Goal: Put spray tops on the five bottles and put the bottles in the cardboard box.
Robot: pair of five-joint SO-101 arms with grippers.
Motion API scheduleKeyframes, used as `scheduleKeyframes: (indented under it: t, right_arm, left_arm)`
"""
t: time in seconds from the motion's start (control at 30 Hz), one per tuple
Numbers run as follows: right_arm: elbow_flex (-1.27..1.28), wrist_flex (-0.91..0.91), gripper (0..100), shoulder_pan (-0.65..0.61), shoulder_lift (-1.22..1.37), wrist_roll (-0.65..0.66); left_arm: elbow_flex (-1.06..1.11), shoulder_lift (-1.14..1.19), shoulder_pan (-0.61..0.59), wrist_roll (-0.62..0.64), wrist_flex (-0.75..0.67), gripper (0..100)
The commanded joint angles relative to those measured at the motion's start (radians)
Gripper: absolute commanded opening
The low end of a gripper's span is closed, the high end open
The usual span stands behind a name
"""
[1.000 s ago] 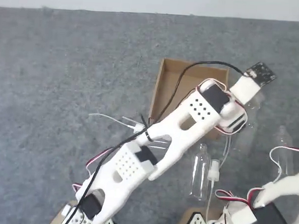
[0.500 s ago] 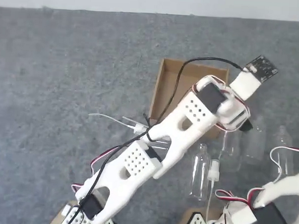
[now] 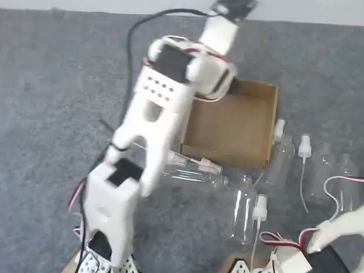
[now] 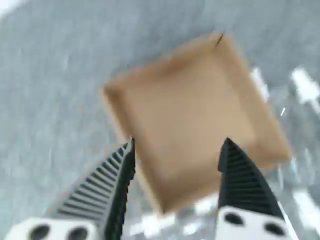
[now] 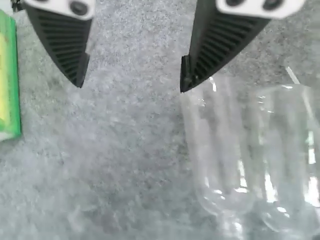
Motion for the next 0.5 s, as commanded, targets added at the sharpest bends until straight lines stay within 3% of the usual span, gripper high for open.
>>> scheduleKeyframes:
  t: [0.0, 0.27, 0.47]
  right_arm:
    - [-0.058, 0.054, 24.3, -0.104, -0.008, 0.000]
    - [-0.058, 0.084, 24.3, -0.371, -0.008, -0.187]
    - [-0.060, 0.084, 24.2, -0.552, -0.007, -0.279]
  left_arm:
    - [0.499, -0.362, -0.049, -0.077, 0.028, 24]
    - [1.354, -0.919, -0.097, -0.213, -0.229, 24]
    - [1.773, -1.244, -0.187, -0.235, -0.342, 24]
